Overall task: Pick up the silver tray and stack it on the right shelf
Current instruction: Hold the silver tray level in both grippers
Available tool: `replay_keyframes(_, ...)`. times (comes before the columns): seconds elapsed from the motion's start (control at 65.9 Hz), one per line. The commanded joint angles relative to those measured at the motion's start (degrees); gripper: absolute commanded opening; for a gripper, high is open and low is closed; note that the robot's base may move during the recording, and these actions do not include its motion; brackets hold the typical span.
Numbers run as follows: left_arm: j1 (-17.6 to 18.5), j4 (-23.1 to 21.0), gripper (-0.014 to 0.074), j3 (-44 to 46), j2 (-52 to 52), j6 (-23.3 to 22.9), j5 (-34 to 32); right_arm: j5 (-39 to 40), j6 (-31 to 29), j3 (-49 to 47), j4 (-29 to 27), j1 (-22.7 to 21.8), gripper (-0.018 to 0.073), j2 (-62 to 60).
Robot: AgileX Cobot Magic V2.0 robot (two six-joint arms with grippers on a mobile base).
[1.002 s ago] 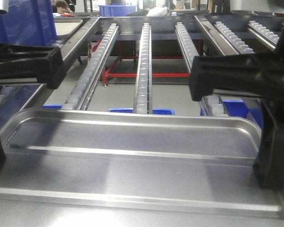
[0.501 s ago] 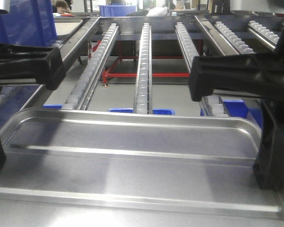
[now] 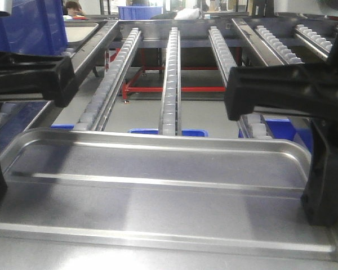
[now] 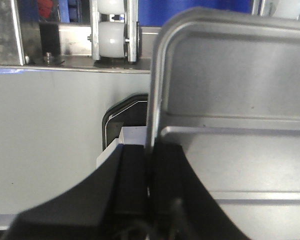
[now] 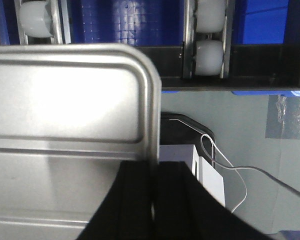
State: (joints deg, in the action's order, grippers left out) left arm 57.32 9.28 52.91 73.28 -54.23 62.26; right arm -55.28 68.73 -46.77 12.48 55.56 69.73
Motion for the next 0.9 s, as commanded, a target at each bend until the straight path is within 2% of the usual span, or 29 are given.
replay_keyframes(0.0, 0.4, 1.9, -0.0100, 1.5, -1.7, -0.2, 1.1, -1.1, -0.2, -1.2, 1.8, 0.0, 0.0052, -1.6)
replay_keyframes(0.88, 0.4, 1.9, -0.0100, 1.5, -1.7, -0.2, 1.1, -1.1, -0.2, -1.2, 1.8, 0.0, 0.0052, -1.6)
